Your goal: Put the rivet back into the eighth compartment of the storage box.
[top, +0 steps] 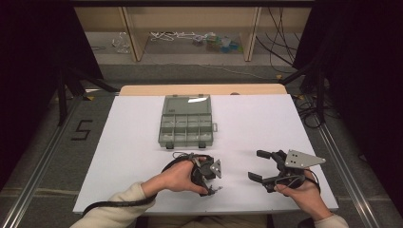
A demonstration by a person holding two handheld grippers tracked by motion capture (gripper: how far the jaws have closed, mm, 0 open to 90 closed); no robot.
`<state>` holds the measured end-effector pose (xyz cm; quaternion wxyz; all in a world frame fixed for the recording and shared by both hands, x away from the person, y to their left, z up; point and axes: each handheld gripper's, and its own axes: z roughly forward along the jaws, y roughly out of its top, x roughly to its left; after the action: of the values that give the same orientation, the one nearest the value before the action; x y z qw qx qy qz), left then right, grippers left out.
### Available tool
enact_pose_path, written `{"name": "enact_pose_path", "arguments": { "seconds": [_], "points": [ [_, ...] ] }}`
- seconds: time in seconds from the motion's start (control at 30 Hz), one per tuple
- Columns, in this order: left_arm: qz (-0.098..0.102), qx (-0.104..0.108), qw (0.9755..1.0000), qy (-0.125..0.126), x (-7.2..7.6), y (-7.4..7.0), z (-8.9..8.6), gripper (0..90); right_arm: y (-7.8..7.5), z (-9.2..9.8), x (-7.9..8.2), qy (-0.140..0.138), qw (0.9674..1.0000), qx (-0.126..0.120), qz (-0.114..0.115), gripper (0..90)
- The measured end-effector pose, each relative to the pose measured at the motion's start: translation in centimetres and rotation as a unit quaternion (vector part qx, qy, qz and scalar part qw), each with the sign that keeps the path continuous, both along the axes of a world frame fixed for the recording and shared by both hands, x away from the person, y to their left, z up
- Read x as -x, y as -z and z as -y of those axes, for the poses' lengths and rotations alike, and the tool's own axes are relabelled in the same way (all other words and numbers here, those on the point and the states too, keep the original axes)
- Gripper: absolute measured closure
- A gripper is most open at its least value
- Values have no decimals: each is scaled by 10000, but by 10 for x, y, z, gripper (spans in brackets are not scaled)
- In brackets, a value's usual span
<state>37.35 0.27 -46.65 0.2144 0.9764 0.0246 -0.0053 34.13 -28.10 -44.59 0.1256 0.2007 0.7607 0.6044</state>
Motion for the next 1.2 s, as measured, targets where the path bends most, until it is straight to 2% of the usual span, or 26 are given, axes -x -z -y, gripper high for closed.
{"name": "enact_pose_path", "arguments": {
  "seconds": [0.03,0.1,0.17,0.2,0.27,0.37,0.4,0.53,0.8,1.2],
  "points": [
    [5,-46,10000,22,0,-1,1,478,-1,1,1,67,9999,103,-20,158],
    [22,-159,9998,104,0,-2,2,522,0,0,0,8,10000,-5,22,158],
    [3,-143,9998,123,1,-2,3,543,0,0,0,5,10000,-1,-3,158],
    [-4,-146,9998,130,2,-2,4,596,0,0,0,-2,10000,7,5,158],
    [-7,-178,9996,196,2,-3,4,646,0,0,0,-8,10000,-24,16,158],
    [-43,-150,9997,186,3,-3,4,696,0,0,0,8,10000,-14,17,158],
    [-105,-115,9998,144,2,-3,3,746,0,0,0,7,10000,-3,14,158],
    [-117,-80,9998,136,2,-2,2,823,0,0,1,0,10000,3,14,158],
    [-180,-43,9998,47,2,-2,2,827,0,0,1,-2,10000,-4,21,158],
    [-168,-12,9999,-23,2,-2,1,829,0,0,1,-5,10000,-1,24,158]
  ]
}}
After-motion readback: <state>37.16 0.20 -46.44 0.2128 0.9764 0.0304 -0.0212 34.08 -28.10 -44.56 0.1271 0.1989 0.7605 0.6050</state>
